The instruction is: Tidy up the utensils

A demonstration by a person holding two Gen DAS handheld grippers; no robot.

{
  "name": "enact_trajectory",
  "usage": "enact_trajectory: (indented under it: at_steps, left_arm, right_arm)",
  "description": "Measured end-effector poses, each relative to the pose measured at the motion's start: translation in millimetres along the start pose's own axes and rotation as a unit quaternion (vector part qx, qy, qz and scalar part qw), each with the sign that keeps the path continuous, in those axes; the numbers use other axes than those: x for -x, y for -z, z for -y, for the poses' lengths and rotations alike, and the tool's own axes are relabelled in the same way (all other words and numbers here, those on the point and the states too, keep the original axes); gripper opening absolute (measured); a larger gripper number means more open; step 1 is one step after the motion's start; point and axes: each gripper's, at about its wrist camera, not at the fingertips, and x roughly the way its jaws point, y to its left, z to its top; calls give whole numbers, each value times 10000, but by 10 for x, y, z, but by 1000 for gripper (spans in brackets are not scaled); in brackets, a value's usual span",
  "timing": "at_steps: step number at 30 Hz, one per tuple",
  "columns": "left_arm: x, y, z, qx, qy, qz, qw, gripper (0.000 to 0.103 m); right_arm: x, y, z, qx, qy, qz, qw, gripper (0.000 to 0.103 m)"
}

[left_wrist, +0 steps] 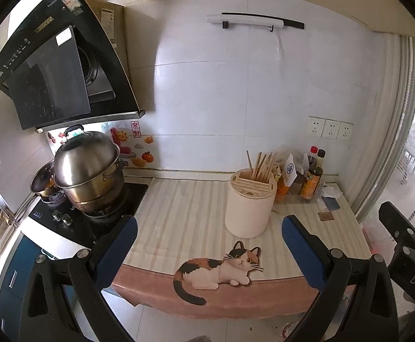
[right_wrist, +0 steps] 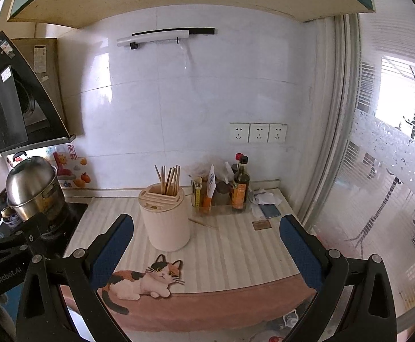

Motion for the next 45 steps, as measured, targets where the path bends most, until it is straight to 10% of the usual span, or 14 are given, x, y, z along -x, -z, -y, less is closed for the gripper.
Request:
enact_trajectory:
  at_steps: [45]
  left_arm:
    - [71,-3,74,-93,-101,52,9999,103]
  right_arm:
    - [-1,22,14,56,-76,4,10000,103]
